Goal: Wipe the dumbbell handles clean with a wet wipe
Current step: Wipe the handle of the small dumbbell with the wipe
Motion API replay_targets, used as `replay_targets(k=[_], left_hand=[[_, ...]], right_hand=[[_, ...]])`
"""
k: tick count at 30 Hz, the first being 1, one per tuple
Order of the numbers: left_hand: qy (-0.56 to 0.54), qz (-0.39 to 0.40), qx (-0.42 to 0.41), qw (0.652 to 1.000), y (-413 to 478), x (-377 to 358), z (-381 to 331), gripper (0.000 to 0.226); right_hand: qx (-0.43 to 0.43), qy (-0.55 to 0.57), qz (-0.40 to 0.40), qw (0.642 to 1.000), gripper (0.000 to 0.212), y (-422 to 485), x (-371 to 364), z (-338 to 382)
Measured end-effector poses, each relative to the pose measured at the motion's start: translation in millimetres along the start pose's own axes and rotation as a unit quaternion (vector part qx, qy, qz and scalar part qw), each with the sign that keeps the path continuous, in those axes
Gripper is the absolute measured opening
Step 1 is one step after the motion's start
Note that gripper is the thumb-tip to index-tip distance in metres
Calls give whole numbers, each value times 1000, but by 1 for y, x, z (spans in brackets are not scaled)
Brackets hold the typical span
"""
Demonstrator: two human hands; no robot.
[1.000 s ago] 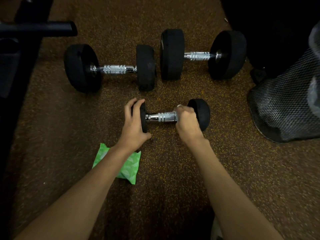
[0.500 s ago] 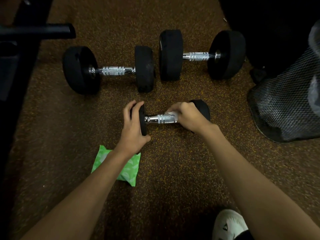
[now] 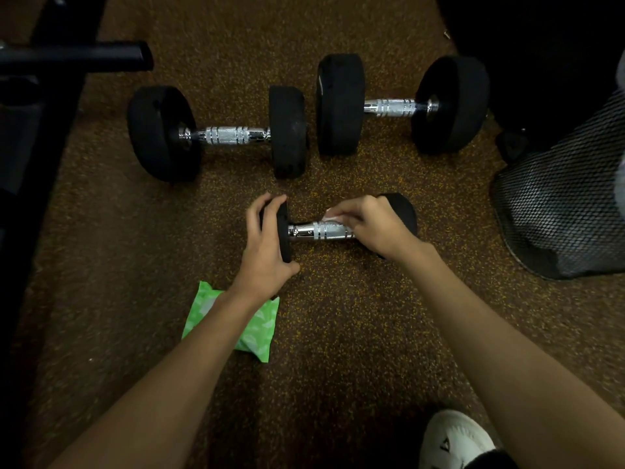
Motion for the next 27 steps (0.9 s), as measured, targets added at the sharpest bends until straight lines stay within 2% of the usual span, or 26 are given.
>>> replay_targets(k=[3,6,10,14,18,22,24,27], left_hand=[[0,-3,-8,1000,-1,-1,1,104],[2,-3,-2,1000,1,-1,3,105],[8,1,4,1000,1,-1,3,106],[14,-3,5,1000,1,1,1,105],[14,0,7,1000,1,1,0,105],[7,2,9,1000,1,1,1,106],[7,4,12,1000,1,1,1,106],[10,1,6,1000,3,1,2,106]], right_hand=[[14,-15,-14,1000,24,-5,1,-1],[-28,-42,-3,999,21,7,-4,-8],[-90,-24,25,995,21,26,-13,-15],[-55,-6,36,998,21,24,-18,-3],[2,10,3,1000,21,1,-8,6],[30,-23,-35,999,22,-12,-1,-1],[23,-50,-30,998,20,-8,-3,-2],[-32,-56,-5,998,15,4,-7,-4]])
Point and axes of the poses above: each hand's wrist, its own y-axis towards the middle knuckle, its own x-axis out of the back of the hand, z = x × y, the point moved 6 cm from there along y, towards the middle knuckle, and after that the axes turned 9 degrees about y, right-handed, at the moved point
